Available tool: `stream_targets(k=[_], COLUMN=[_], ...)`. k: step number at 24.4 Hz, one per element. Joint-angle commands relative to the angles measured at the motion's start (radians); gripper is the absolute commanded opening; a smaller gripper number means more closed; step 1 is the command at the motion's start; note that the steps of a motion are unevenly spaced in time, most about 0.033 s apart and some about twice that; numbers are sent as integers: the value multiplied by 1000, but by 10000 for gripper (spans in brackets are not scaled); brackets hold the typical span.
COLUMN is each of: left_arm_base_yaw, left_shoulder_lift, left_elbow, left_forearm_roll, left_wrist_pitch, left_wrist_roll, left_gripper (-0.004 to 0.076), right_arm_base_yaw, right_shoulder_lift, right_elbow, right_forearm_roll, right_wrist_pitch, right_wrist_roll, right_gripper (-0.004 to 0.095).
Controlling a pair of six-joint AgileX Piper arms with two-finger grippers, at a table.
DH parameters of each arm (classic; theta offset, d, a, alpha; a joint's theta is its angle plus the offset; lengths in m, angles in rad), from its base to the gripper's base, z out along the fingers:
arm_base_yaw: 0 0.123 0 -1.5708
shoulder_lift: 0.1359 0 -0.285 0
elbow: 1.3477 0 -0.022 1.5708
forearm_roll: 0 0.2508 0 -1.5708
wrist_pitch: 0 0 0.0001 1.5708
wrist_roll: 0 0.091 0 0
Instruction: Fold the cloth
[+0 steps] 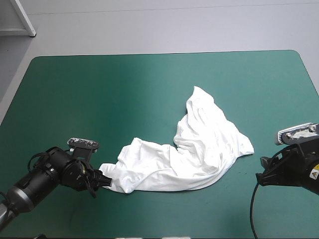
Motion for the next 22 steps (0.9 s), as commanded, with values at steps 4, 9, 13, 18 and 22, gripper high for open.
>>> stream_targets(k=[4, 9, 13, 18, 22], left_arm_base_yaw=[64, 79, 79, 79, 79], left_shoulder_lift=[88, 217, 258, 258, 258], left_elbow=[-7, -7, -7, -7, -7], left_forearm_roll=[-45, -91, -108, -108, -93], left_wrist_pitch=[-157, -175, -178, -189, -186], left_wrist_roll=[79, 132, 134, 148, 168], left_gripper=[390, 390, 384, 56, -6], right_arm_base_yaw=[3, 3, 3, 3, 1], right_shoulder_lift=[5, 5, 15, 166, 361], right_elbow=[-29, -29, -29, -29, -29], right_forearm_roll=[-21, -24, -29, -58, -132], right_wrist_pitch=[-54, -52, -52, -113, -139], right_wrist_roll=[21, 23, 35, 55, 76], right_gripper=[525, 525, 525, 525, 526])
